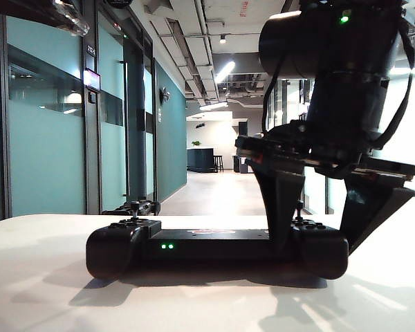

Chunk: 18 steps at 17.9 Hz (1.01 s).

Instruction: Push the left joystick on the remote control sitting on the white table forward to make the robot dog walk in a straight line until it approaches the door.

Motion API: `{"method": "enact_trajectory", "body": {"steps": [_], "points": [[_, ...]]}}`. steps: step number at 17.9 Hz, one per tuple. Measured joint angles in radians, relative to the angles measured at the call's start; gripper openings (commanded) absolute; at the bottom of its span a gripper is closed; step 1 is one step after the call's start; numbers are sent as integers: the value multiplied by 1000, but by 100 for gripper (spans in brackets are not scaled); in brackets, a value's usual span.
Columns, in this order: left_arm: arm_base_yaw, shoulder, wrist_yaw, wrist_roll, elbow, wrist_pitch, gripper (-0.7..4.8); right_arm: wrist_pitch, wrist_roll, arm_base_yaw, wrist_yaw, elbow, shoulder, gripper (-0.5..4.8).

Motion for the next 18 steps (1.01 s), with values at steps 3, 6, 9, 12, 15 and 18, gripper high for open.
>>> {"method": "enact_trajectory", "body": {"steps": [3,6,9,12,15,18], "points": [[0,0,0,0,0,0,-5,8,0,0,0,0,20,377],[0,0,0,0,0,-1,-5,8,1,0,1,0,44,377],[0,0,0,0,0,0,-5,9,13,0,4,1,45,352],[0,0,0,0,0,-1,-5,11,35,-2,8,1,48,301],[0,0,0,0,0,-1,-5,15,56,-1,8,1,48,301],[0,0,3,0,0,-1,-5,18,97,-1,9,1,48,215]]}}
